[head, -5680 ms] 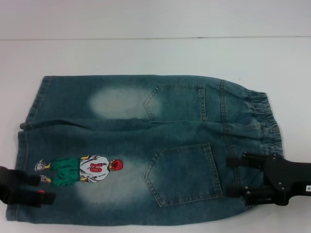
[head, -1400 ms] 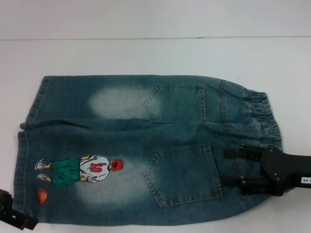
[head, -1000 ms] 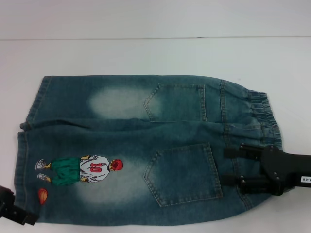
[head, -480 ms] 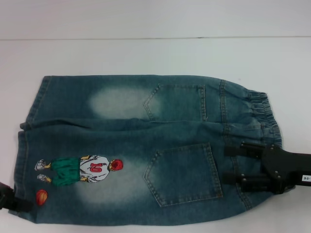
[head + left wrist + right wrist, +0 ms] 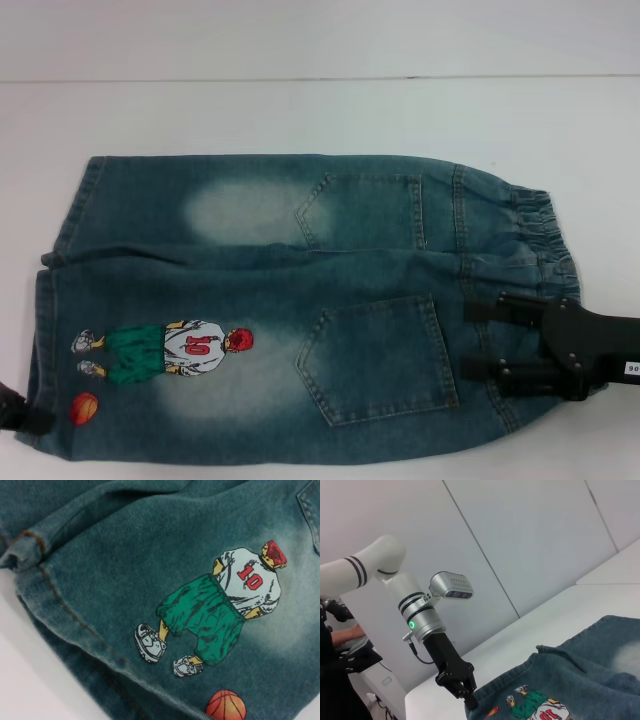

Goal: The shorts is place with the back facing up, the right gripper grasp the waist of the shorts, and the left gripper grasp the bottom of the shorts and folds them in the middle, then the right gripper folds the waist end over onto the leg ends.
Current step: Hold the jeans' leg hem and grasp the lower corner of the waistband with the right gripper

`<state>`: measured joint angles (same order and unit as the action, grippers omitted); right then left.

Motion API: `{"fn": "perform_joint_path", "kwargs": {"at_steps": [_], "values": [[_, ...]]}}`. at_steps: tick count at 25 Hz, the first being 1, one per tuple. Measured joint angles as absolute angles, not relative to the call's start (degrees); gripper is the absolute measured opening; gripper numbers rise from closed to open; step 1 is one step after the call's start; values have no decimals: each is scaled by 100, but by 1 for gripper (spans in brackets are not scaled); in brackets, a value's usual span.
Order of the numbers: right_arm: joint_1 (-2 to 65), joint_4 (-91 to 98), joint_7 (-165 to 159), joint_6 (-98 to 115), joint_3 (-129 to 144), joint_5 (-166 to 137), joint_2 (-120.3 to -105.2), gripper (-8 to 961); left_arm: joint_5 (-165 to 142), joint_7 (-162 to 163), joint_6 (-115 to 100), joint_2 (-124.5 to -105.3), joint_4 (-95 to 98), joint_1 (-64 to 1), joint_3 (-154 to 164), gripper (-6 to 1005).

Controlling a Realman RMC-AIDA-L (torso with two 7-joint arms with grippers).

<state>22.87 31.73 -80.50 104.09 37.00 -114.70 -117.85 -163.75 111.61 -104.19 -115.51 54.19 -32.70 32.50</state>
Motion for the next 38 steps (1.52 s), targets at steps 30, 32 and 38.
{"fn": "perform_joint_path", "kwargs": {"at_steps": [30, 32, 38], "values": [[1092, 3173, -8568, 10132, 3084, -11522, -11574, 926, -16334, 11291, -10482, -11585, 5501, -3382, 3246, 45], [1065, 3173, -8564, 10024, 3007, -11522, -11574, 926, -16331, 11302, -10459, -11611, 5490, -3418, 3232, 45], [923, 3172, -8575, 9627, 2796, -11522, -11561, 926, -16350, 11436, -10427, -11671, 5478, -3473, 3247, 46]]}}
